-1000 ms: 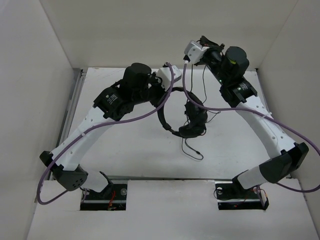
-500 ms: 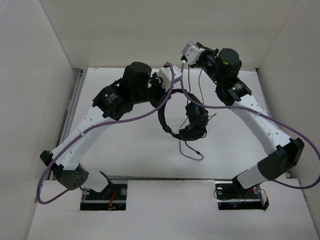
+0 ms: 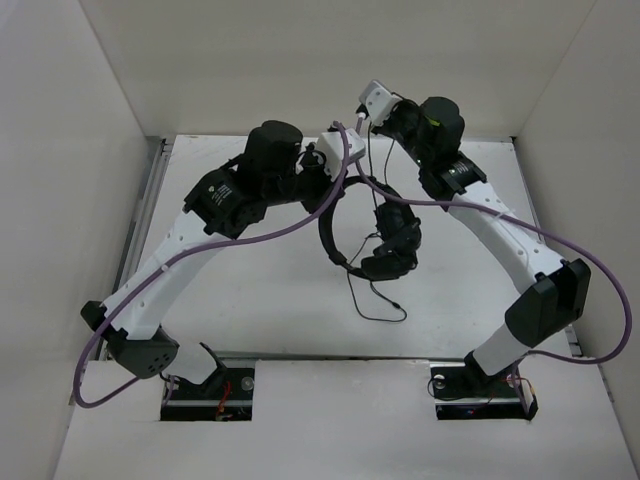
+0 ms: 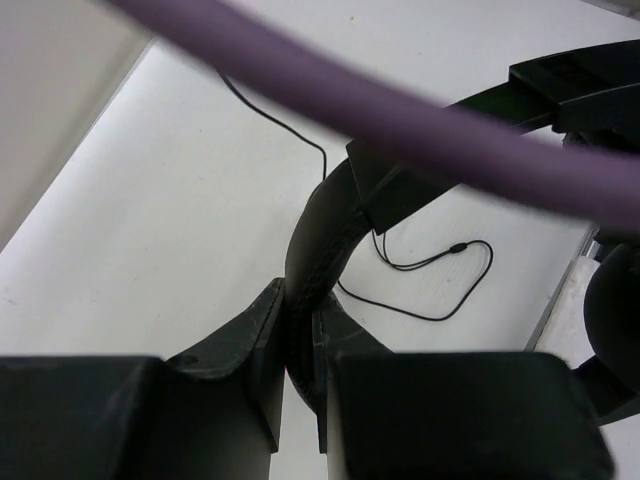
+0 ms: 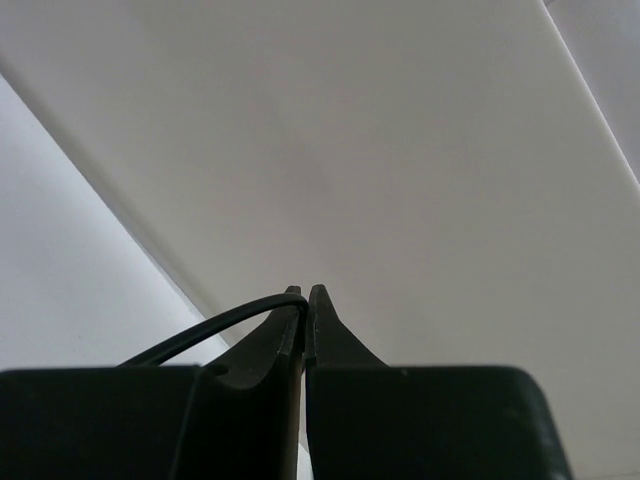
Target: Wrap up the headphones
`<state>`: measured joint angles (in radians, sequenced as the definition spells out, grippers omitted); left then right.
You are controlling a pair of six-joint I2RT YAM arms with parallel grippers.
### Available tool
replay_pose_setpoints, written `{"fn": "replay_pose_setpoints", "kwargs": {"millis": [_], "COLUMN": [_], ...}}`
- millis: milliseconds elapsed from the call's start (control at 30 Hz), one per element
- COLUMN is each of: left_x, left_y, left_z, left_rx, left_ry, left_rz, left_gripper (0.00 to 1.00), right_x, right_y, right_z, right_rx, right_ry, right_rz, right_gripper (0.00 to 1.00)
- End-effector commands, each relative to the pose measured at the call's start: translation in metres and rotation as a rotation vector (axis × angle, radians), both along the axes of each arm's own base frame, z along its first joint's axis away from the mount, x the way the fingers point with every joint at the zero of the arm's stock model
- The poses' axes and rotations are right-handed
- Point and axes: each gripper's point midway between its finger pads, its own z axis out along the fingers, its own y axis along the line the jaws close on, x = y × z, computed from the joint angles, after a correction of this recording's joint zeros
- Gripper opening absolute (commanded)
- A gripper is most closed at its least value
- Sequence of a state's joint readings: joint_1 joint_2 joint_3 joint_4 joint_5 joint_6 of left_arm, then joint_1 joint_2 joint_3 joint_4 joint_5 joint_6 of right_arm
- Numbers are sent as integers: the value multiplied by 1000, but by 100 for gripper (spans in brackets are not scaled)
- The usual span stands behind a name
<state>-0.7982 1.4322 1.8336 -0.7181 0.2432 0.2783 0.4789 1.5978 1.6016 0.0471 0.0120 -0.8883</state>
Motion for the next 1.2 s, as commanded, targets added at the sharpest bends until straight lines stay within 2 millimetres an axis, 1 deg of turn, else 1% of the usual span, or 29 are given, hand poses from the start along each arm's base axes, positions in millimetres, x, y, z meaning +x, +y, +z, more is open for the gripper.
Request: {"fn": "replay_pose_setpoints", "kwargs": {"millis": [0, 67, 133, 200, 267, 333, 433, 500, 533, 600, 667, 733, 800, 967, 1067, 1167], "left_x": [-9, -7, -8, -8, -7, -7, -11, -11, -12, -9, -6, 1, 7, 33, 47, 59], "left_y": [8, 13, 17, 20, 26, 31, 36, 39, 41, 47, 53, 59, 65, 86, 96, 103], "left_z": [53, 63, 75, 90, 106, 122, 141, 153, 158, 169, 182, 193, 202, 219, 223, 224], "left_rx": [-138, -161, -197, -233, -268, -305, -364, -410, -432, -476, -524, -568, -612, -700, -715, -725], "left_ry": [-72, -80, -82, -93, -111, -127, -126, -117, -115, -114, -118, -121, -120, -150, -169, -184], "left_rz": [-19, -7, 1, 5, 17, 21, 18, 25, 26, 42, 64, 93, 120, 237, 297, 347], "left_gripper": [0, 0, 0, 0, 0, 0, 0, 0, 0, 0, 0, 0, 0, 0, 0, 0], "right_x": [0, -2, -8, -17, -28, -43, -73, -97, -112, -136, -157, -176, -186, -206, -218, -233], "right_y": [-30, -34, -30, -21, -9, 5, 33, 52, 61, 73, 83, 92, 97, 99, 103, 110], "right_z": [19, 13, 3, -10, -21, -39, -63, -70, -71, -69, -66, -59, -51, -36, -32, -30], "right_rx": [132, 171, 207, 253, 319, 402, 508, 574, 616, 684, 743, 801, 848, 918, 945, 963], "right_ry": [-25, 10, 70, 150, 246, 389, 599, 731, 809, 926, 1022, 1096, 1132, 1199, 1241, 1292], "right_rz": [-67, -59, -15, 34, 101, 178, 329, 437, 507, 619, 711, 797, 851, 962, 1018, 1070], "right_gripper": [0, 0, 0, 0, 0, 0, 0, 0, 0, 0, 0, 0, 0, 7, 12, 20]}}
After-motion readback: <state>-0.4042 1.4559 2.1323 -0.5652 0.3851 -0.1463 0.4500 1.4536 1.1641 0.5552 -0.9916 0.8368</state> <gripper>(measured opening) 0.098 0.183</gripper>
